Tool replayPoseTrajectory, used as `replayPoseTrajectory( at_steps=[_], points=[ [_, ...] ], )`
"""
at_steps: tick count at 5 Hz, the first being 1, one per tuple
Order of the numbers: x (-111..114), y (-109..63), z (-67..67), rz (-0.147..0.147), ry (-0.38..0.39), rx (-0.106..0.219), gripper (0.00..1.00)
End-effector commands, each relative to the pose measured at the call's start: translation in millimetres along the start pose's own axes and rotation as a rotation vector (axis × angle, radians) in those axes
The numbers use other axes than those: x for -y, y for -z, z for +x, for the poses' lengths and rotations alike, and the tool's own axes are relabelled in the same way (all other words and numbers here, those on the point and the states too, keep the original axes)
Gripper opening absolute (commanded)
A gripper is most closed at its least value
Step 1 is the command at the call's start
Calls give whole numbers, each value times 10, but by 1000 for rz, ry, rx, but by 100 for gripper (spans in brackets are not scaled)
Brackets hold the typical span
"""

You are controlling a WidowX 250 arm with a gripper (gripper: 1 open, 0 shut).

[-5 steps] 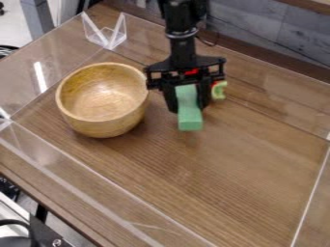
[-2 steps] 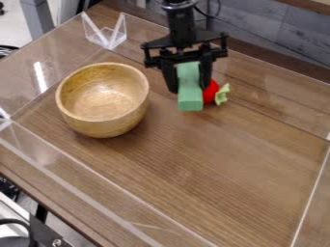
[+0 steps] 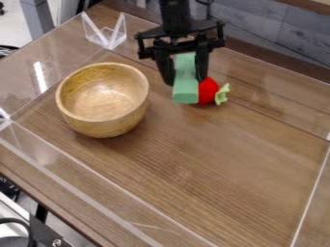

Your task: Put the green stick in the brown bowl

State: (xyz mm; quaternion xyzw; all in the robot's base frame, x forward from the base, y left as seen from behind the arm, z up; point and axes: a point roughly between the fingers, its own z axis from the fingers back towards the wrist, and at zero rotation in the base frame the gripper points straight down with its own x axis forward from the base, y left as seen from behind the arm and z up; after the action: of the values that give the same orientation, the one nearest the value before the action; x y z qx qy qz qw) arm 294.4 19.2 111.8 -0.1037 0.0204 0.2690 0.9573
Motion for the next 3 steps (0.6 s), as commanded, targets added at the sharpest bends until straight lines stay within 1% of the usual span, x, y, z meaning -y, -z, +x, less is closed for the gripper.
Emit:
replayPoseTrajectory(
  at_steps=[1,3],
  points=[
    [-125,-138,-78,-27,46,40,0],
    [-627,112,-206,-4,114,28,0]
  ],
)
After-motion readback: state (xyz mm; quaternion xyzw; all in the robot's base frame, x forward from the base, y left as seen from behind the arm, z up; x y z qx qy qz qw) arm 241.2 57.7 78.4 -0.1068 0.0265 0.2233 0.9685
